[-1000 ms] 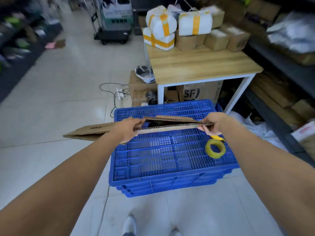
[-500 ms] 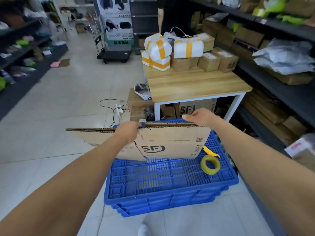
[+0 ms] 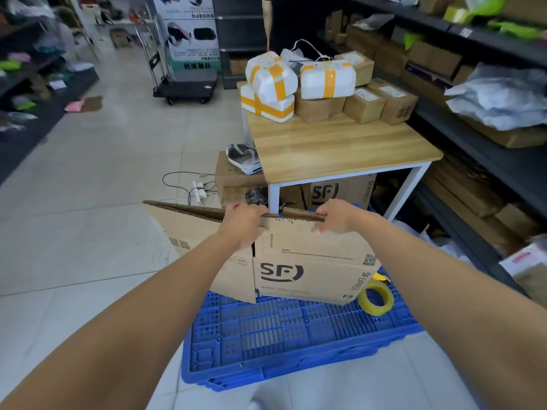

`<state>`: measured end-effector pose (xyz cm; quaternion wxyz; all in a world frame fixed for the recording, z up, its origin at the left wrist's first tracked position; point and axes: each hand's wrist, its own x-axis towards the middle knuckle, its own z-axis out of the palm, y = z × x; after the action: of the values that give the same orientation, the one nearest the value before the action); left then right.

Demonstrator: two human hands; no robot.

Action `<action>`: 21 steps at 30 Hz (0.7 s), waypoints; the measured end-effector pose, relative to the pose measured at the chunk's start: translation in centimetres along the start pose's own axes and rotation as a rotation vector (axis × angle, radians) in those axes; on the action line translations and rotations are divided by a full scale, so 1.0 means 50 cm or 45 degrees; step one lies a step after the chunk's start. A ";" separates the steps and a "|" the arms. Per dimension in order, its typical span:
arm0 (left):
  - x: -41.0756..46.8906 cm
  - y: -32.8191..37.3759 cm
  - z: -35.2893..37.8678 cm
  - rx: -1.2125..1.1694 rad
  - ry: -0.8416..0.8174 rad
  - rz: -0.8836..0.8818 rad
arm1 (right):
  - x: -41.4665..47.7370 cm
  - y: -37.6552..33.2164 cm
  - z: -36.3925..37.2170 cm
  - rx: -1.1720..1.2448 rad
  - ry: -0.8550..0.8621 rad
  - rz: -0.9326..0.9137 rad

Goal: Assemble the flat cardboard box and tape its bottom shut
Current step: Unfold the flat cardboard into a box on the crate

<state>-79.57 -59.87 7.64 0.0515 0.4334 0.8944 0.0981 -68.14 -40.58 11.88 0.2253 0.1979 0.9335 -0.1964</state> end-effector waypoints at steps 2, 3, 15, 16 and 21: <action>0.003 -0.018 -0.001 0.007 0.012 -0.033 | 0.012 0.003 -0.006 0.006 0.010 0.005; 0.004 -0.026 -0.003 0.002 0.023 -0.056 | 0.018 0.005 -0.009 0.015 0.015 0.004; -0.025 -0.041 -0.020 -0.117 0.123 -0.226 | 0.059 0.024 -0.051 0.055 -0.206 -0.146; -0.027 -0.037 -0.022 -0.105 0.136 -0.241 | 0.061 0.024 -0.051 0.074 -0.226 -0.154; -0.022 -0.027 -0.028 -0.049 0.222 -0.302 | 0.076 0.021 -0.051 0.134 -0.247 -0.170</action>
<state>-80.16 -61.74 8.70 -0.0067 0.3135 0.9383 0.1459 -71.66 -37.46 11.80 0.2903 0.1271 0.9068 -0.2780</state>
